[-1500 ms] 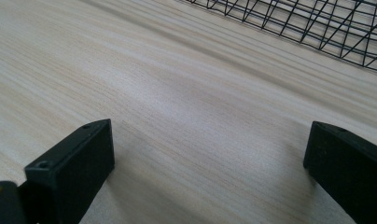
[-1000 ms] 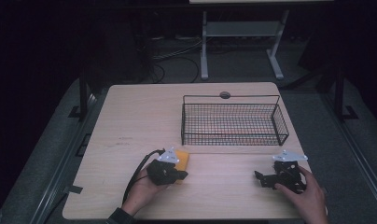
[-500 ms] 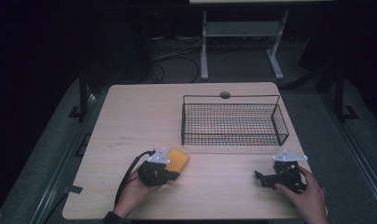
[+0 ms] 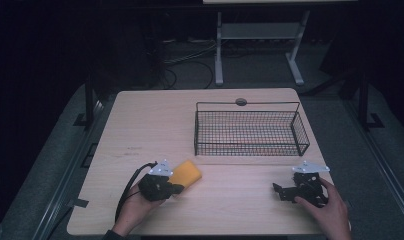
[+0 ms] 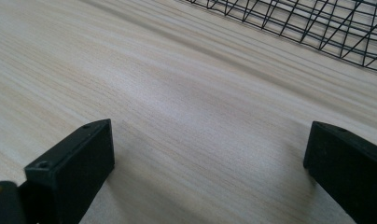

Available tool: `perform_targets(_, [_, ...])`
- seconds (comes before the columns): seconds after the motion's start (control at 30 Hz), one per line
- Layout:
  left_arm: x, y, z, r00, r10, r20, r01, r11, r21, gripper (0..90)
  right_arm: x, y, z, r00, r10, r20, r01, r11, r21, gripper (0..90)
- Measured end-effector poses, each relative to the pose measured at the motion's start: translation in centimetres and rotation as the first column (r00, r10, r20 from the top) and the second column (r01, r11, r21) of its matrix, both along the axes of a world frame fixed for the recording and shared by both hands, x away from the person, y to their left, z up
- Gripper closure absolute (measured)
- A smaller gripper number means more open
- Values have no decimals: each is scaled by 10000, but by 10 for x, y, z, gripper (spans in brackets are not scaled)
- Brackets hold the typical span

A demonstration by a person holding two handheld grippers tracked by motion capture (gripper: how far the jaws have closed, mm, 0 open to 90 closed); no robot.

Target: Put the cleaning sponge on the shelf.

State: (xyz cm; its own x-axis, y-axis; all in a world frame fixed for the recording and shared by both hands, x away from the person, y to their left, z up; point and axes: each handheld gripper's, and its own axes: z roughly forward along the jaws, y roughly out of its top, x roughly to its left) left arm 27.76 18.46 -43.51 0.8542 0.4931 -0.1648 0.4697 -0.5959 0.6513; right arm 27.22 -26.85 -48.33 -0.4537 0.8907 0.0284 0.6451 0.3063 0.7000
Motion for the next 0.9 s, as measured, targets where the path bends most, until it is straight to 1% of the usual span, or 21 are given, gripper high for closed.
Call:
perform_targets(0.07, [0, 1, 2, 9999, 97, 24, -97, 9999, -38, 885, 0, 0, 0, 10000, -2, 0, 2, 10000, 0, 12])
perform_targets(0.17, [1, 3, 7, 9999, 121, -70, -122, 9999, -99, 833, 0, 0, 0, 10000, -4, 1, 4, 10000, 1, 12])
perform_targets(0.23, [1, 4, 10, 9996, 138, -265, -142, 9998, -163, 775, 0, 0, 0, 10000, 1, 3, -1, 10000, 0, 12])
perform_targets(0.27, [1, 4, 11, 9993, 163, -330, -166, 9998, -91, 743, 0, 0, 0, 10000, -2, 3, 2, 10000, 2, 12])
perform_targets(0.33, [2, 4, 15, 9982, 254, -537, -261, 9996, -114, 694, 0, 0, 0, 10000, 0, 2, 0, 10000, 0, 12])
perform_targets(0.43, [4, 4, 19, 9977, 297, -615, -307, 9994, -147, 623, 0, 0, 0, 10000, -1, 2, 1, 10000, 0, 12])
perform_targets(0.47, [4, 4, 21, 9978, 331, -581, -341, 9993, -160, 598, 0, 0, 0, 10000, -2, 3, 2, 10000, 0, 12])
perform_targets(0.57, [8, 4, 26, 9978, 387, -534, -388, 9992, -7, 533, 0, 0, 0, 10000, -1, 1, 1, 10000, 2, 12])
perform_targets(0.63, [11, 5, 29, 9979, 390, -522, -378, 9990, 236, 472, 0, 0, 0, 10000, -1, 1, 1, 10000, 2, 12])
perform_targets(0.7, [14, 5, 31, 9976, 450, -529, -430, 9983, 381, 420, 0, 0, 0, 10000, -1, 1, 1, 10000, 1, 12])
perform_targets(0.77, [18, 5, 33, 9973, 506, -523, -475, 9971, 591, 377, 0, 0, 0, 10000, -2, -2, 2, 10000, 3, 12])
perform_targets(0.9, [25, 6, 37, 9974, 629, -345, -598, 9945, 860, 311, 0, 0, 0, 10000, -2, 0, 2, 10000, 1, 12])
